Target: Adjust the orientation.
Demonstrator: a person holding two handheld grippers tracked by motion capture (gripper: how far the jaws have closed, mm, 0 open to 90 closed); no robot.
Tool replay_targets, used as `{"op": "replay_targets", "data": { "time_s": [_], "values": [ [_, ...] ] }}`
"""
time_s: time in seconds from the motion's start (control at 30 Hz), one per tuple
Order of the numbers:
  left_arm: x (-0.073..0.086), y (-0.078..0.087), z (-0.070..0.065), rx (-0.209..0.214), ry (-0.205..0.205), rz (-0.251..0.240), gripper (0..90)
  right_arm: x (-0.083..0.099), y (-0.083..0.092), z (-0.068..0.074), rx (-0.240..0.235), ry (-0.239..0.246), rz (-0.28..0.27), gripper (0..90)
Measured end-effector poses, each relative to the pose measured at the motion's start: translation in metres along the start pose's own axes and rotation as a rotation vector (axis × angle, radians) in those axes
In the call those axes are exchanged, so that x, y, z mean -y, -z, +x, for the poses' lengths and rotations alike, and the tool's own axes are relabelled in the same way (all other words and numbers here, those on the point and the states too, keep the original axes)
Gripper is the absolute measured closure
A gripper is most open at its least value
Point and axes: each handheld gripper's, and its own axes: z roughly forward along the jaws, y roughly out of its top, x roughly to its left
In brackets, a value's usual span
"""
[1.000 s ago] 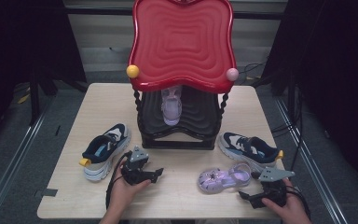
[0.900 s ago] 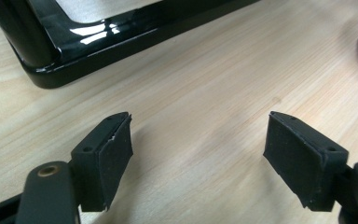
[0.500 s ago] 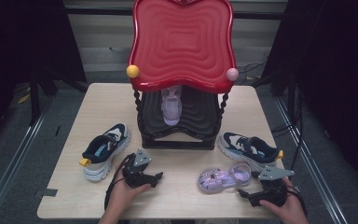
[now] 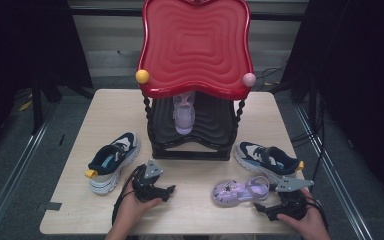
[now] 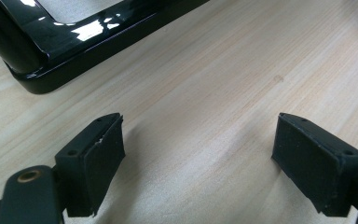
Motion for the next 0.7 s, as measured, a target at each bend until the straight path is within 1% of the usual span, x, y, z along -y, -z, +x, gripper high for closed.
{"op": "replay_targets", "data": {
  "time_s": [0.03, 0.2, 0.23, 0.27, 0.3, 0.37, 0.43, 0.47, 0.5, 0.53, 0.57, 0.6, 0.63, 0.67, 0.7],
  "values": [
    [0.000, 0.000, 0.000, 0.000, -0.001, 0.001, 15.9, 0.001, 0.001, 0.000, -0.008, -0.007, 0.000, 13.3],
    [0.000, 0.000, 0.000, 0.000, -0.001, 0.000, 15.9, 0.004, 0.006, 0.007, -0.029, -0.002, 0.004, 15.0],
    [0.000, 0.000, 0.000, 0.000, 0.000, 0.000, 15.9, 0.005, 0.009, 0.008, -0.017, -0.002, -0.003, 17.4],
    [0.000, 0.000, 0.000, 0.000, 0.000, 0.000, 15.9, 0.005, 0.009, 0.008, -0.017, -0.002, -0.003, 17.4],
    [0.000, 0.000, 0.000, 0.000, 0.000, 0.000, 15.9, 0.005, 0.010, 0.007, 0.003, 0.002, -0.013, 15.8],
    [0.000, 0.000, 0.000, -0.001, 0.000, 0.000, 15.9, 0.000, 0.011, 0.001, 0.019, -0.007, -0.047, 13.3],
    [0.000, 0.000, 0.000, -0.001, 0.000, 0.000, 15.9, -0.003, 0.005, -0.002, -0.011, -0.001, -0.038, 13.3],
    [0.000, 0.000, 0.000, -0.001, 0.000, 0.000, 15.9, -0.003, 0.005, -0.002, -0.011, -0.001, -0.038, 13.3],
    [0.000, 0.000, 0.000, -0.001, 0.000, 0.000, 15.9, -0.005, -0.003, 0.001, -0.028, 0.022, -0.021, 13.4],
    [0.000, 0.000, 0.000, -0.001, 0.000, 0.000, 15.9, -0.005, -0.003, 0.001, -0.028, 0.022, -0.021, 13.4],
    [0.000, 0.000, 0.000, -0.001, 0.000, 0.000, 16.0, -0.007, -0.010, 0.007, -0.017, 0.071, -0.006, 13.6],
    [0.000, 0.000, 0.000, -0.001, 0.000, 0.000, 15.9, -0.007, -0.010, 0.007, -0.017, 0.071, -0.006, 13.6],
    [0.000, 0.000, 0.000, -0.001, 0.000, 0.001, 15.9, -0.013, -0.015, 0.008, -0.009, 0.055, -0.001, 16.1],
    [0.000, 0.000, 0.000, -0.001, 0.000, 0.001, 16.0, -0.014, -0.017, 0.008, 0.000, 0.053, -0.004, 19.0],
    [0.000, 0.000, 0.000, -0.001, 0.000, 0.000, 15.9, -0.016, -0.017, 0.007, 0.005, 0.043, -0.003, 19.1]
  ]
}}
